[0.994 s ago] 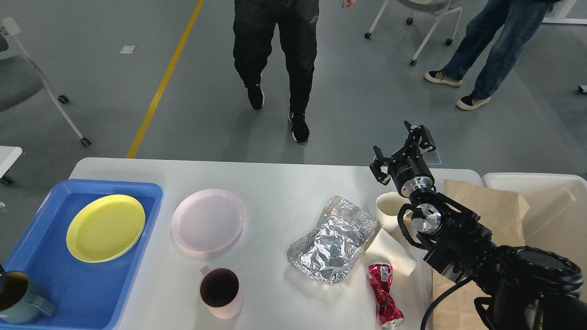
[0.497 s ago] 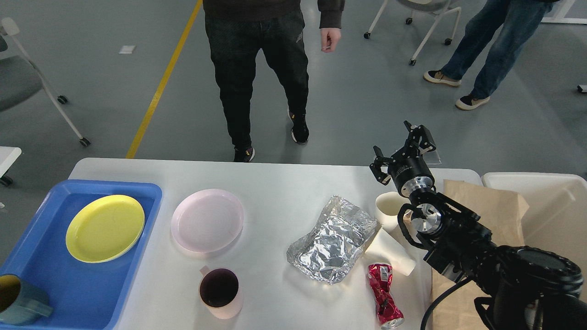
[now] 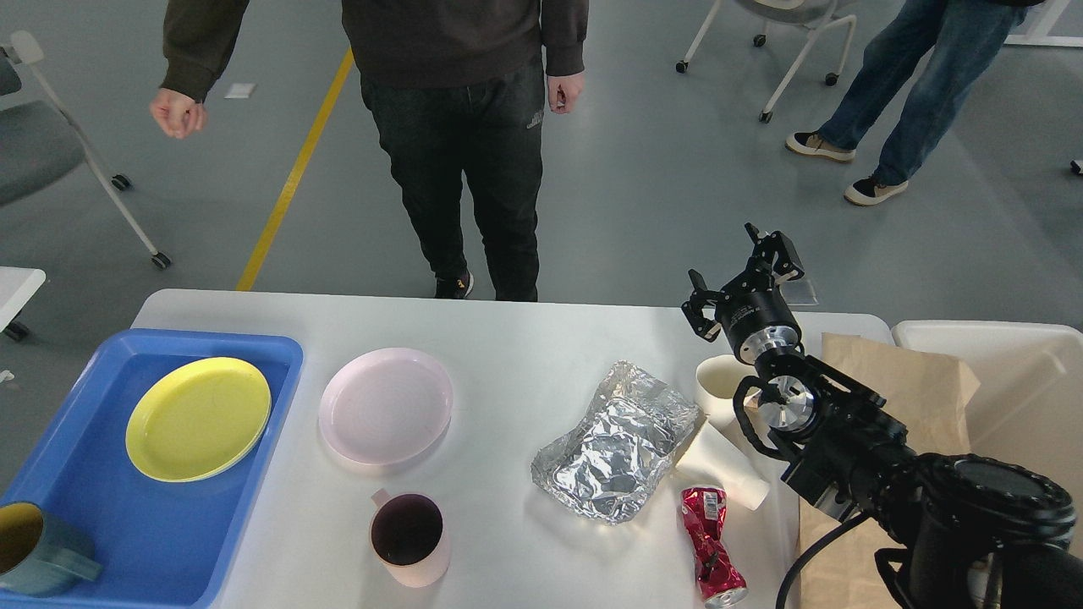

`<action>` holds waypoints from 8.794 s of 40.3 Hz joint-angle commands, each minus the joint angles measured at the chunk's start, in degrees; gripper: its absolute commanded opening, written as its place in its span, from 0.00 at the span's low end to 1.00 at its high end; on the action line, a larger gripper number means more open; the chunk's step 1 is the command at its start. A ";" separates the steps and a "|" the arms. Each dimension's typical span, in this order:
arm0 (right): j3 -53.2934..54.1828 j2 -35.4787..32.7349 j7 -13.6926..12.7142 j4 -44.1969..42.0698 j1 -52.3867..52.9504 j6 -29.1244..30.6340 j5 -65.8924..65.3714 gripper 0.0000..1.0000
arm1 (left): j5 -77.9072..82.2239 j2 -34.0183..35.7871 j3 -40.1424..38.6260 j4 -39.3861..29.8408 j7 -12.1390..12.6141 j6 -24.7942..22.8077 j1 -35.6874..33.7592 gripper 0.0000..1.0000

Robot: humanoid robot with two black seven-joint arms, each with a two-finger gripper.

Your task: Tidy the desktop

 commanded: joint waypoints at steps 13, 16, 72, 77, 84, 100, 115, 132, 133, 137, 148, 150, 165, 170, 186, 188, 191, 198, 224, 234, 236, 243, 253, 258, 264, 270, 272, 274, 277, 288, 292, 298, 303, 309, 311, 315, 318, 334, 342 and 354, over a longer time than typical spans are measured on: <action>0.00 0.00 0.00 -0.08 0.00 0.00 0.00 1.00 | 0.90 -15.19 1.51 -2.91 0.78 5.43 -12.75 0.69; 0.00 0.00 0.00 0.00 0.00 0.00 0.00 1.00 | 1.77 -16.43 2.73 -7.38 0.78 9.90 -12.93 0.68; 0.00 0.00 0.00 0.00 0.00 0.00 0.00 1.00 | -3.67 -44.55 6.69 -30.34 13.53 15.72 -14.95 0.69; 0.00 0.00 0.00 -0.08 0.00 0.00 0.00 1.00 | -2.97 -45.08 6.69 -28.50 13.62 15.90 -14.69 0.69; 0.00 0.00 0.00 0.00 0.00 0.00 0.00 1.00 | -2.97 -49.47 8.19 -24.89 13.53 16.16 -13.37 0.69; 0.00 0.00 0.00 -0.08 0.00 0.00 0.00 1.00 | -3.50 -52.11 8.28 -24.54 12.91 18.00 -11.44 0.69; 0.00 0.00 0.00 0.00 0.00 0.00 0.00 1.00 | -3.06 -55.19 8.36 -21.29 13.18 18.80 -8.10 0.60; 0.00 0.00 0.00 0.00 0.00 0.00 0.00 1.00 | -3.84 -54.49 8.36 -20.14 15.20 17.66 -8.01 0.11; 0.00 0.00 0.00 0.00 0.00 0.00 0.00 1.00 | -3.93 -54.40 8.36 -20.14 15.37 17.39 -8.01 0.09; 0.00 0.00 0.00 -0.08 0.00 0.00 0.00 1.00 | -4.29 -54.22 8.36 -20.14 15.99 16.69 -8.01 0.00; 0.00 0.00 0.00 -0.08 0.00 0.00 0.00 1.00 | -4.46 -53.17 8.36 -20.32 16.08 16.43 -8.36 0.00; 0.00 0.00 0.00 -0.08 0.00 0.00 0.00 1.00 | -4.81 -52.38 8.28 -20.58 16.08 15.81 -8.62 0.00; 0.00 0.00 0.00 -0.08 0.00 0.00 0.00 1.00 | -10.26 -40.79 8.54 -26.29 16.52 9.57 -16.79 0.00; 0.00 -0.09 0.00 -0.08 0.00 0.00 0.00 1.00 | -12.81 -33.58 12.13 -31.39 16.43 9.74 -21.89 0.00; 0.00 0.00 0.00 0.00 0.00 0.00 0.00 1.00 | -14.83 -22.67 25.85 -31.13 10.19 10.45 -26.38 0.00; 0.00 0.00 0.00 -0.08 0.00 0.00 0.00 1.00 | -14.75 -21.88 26.12 -30.78 9.93 11.06 -26.03 0.00; 0.00 0.00 0.00 -0.08 0.00 0.00 0.00 1.00 | -14.39 -19.77 26.12 -30.69 9.92 12.29 -25.06 0.00; 0.00 0.00 0.00 -0.08 0.00 0.00 0.00 1.00 | -14.04 -16.61 26.12 -29.11 9.84 12.64 -21.81 0.00; 0.00 0.00 0.00 0.00 0.00 0.00 0.00 1.00 | -13.60 -14.05 20.33 -17.25 9.84 12.47 -12.85 0.00; 0.00 0.00 0.00 -0.08 0.00 0.00 0.00 1.00 | -11.23 -14.84 9.08 -14.17 10.10 12.73 -2.30 0.00; 0.00 0.00 0.00 0.00 0.00 0.00 0.00 1.00 | -10.79 -14.85 7.41 -13.73 10.19 12.73 -0.46 0.00; 0.00 0.00 0.00 0.00 0.00 0.00 0.00 1.00 | -10.53 -16.25 6.43 -11.62 10.19 12.73 1.13 0.00; 0.00 0.00 0.00 0.00 0.00 0.00 0.00 1.00 | -9.91 -17.75 6.34 -8.72 10.19 12.73 1.22 0.00; 0.00 0.00 0.00 0.00 0.00 0.00 0.00 1.00 | -9.91 -17.92 5.91 -8.37 10.10 12.82 2.10 0.00; 0.00 0.00 0.00 -0.08 0.00 0.00 0.00 1.00 | -9.82 -19.24 3.80 -6.87 10.10 12.91 4.65 0.00; 0.00 0.00 0.00 -0.08 0.00 0.00 0.00 1.00 | -9.82 -19.42 3.62 -6.52 10.19 12.91 4.82 0.01; 0.00 0.00 0.00 0.00 0.00 0.00 0.00 1.00 | -9.82 -19.42 3.62 -6.52 10.10 12.91 4.82 0.02; 0.00 0.00 0.00 0.00 0.00 0.00 0.00 1.00 | -9.91 -19.42 3.62 -6.52 10.19 12.91 4.82 0.04; 0.00 0.00 0.00 -0.08 0.00 0.00 0.00 1.00 | -9.91 -19.42 3.53 -6.52 10.10 13.00 4.82 0.15; 0.00 0.00 0.00 -0.08 0.00 0.00 0.00 1.00 | -9.91 -19.24 3.44 -6.43 10.10 13.44 4.74 0.26; 0.00 0.00 0.00 0.00 0.00 0.00 0.00 1.00 | -10.00 -19.15 3.44 -6.43 10.19 13.35 4.74 0.30; 0.00 0.00 0.00 -0.08 0.00 0.00 0.00 1.00 | -10.09 -18.98 3.53 -6.52 10.28 12.65 4.12 0.44; 0.00 0.00 0.00 -0.08 0.00 0.00 0.00 1.00 | -10.53 -18.19 3.53 -7.49 10.72 10.54 3.42 0.55; 0.00 0.00 0.00 0.00 0.00 0.00 0.00 1.00 | -10.88 -15.38 4.32 -7.58 10.98 2.37 0.34 0.60; 0.00 0.00 0.00 -0.08 0.00 0.00 0.00 1.00 | -10.88 -14.59 4.41 -7.66 10.98 0.01 -0.27 0.61; 0.00 0.00 0.00 0.00 0.00 0.00 0.00 1.00 | -10.88 -13.36 5.02 -8.19 10.98 0.01 -1.85 0.61; 0.00 0.00 0.00 -0.08 0.00 0.00 0.00 1.00 | -10.88 -12.04 5.90 -9.33 10.98 0.01 -3.52 0.61; 0.00 0.00 0.00 0.00 0.00 0.00 0.00 1.00 | -9.39 -20.37 7.84 -10.83 9.92 11.04 -16.09 0.58; 0.00 0.00 0.00 -0.08 0.00 0.00 0.00 1.00 | -5.43 -29.51 7.84 -10.39 8.61 26.87 -12.50 0.58; 0.00 0.00 0.00 -0.08 0.00 0.00 0.00 1.00 | -6.31 -35.15 5.65 -9.77 7.47 30.05 -6.17 0.57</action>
